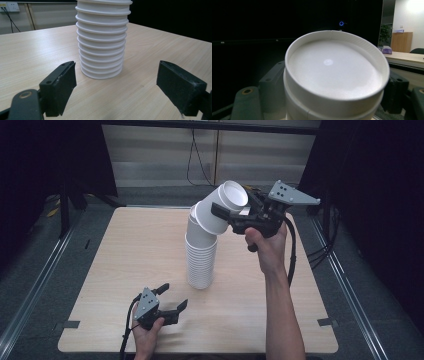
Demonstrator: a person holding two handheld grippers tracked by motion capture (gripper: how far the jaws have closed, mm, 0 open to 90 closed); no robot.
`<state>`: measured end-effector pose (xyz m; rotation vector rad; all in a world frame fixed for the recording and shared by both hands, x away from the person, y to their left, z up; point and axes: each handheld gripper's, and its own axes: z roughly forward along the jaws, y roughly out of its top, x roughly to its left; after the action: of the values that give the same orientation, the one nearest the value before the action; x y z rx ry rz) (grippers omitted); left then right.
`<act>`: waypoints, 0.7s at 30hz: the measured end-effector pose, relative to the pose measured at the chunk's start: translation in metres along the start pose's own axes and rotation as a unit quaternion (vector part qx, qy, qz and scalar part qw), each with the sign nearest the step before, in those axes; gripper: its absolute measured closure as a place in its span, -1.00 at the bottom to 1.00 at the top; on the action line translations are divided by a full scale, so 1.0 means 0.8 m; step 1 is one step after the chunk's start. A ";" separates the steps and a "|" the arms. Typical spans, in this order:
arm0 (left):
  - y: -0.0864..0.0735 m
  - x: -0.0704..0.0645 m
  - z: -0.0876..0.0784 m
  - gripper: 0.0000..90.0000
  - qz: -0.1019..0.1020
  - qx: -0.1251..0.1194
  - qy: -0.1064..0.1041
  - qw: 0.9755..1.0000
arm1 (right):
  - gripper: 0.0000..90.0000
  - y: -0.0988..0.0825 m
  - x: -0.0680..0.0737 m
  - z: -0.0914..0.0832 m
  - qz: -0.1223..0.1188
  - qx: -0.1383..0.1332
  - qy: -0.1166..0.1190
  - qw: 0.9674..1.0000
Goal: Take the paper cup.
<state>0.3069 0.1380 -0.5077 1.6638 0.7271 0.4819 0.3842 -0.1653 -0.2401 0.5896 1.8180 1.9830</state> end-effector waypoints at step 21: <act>0.001 0.000 0.002 -0.65 -0.001 0.007 0.000 1.000 | -0.51 -0.027 0.016 -0.050 0.003 -0.020 -0.014 1.000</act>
<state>0.3081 0.1371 -0.5075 1.6756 0.7325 0.4763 0.3516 -0.1900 -0.2641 0.6087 1.7582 1.9993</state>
